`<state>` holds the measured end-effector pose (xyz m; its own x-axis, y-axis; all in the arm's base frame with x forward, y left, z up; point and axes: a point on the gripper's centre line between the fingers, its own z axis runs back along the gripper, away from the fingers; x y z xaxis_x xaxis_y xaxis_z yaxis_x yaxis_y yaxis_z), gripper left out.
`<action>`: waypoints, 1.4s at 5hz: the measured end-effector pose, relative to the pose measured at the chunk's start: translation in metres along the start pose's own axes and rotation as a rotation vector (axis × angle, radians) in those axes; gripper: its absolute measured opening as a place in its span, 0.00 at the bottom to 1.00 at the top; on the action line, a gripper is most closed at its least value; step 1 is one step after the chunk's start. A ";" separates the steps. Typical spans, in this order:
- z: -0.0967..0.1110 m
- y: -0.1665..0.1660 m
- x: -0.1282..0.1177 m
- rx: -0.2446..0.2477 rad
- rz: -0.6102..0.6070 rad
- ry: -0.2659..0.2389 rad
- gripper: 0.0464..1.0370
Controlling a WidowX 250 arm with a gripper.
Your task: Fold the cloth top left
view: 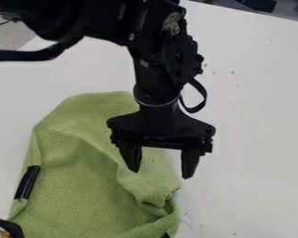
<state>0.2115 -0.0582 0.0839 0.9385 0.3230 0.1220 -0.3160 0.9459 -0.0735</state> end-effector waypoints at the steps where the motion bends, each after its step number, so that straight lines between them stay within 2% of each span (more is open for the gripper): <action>1: -0.003 0.001 -0.002 0.007 -0.004 0.012 0.96; 4: -0.016 0.067 0.024 0.026 -0.036 0.023 0.96; 5: -0.020 0.097 0.033 0.036 -0.031 0.002 0.96; 6: -0.027 0.127 0.011 0.037 0.033 0.021 0.96; 7: -0.034 0.141 -0.016 0.021 0.090 0.038 0.96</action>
<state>0.1573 0.0689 0.0376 0.9109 0.4052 0.0779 -0.4013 0.9139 -0.0618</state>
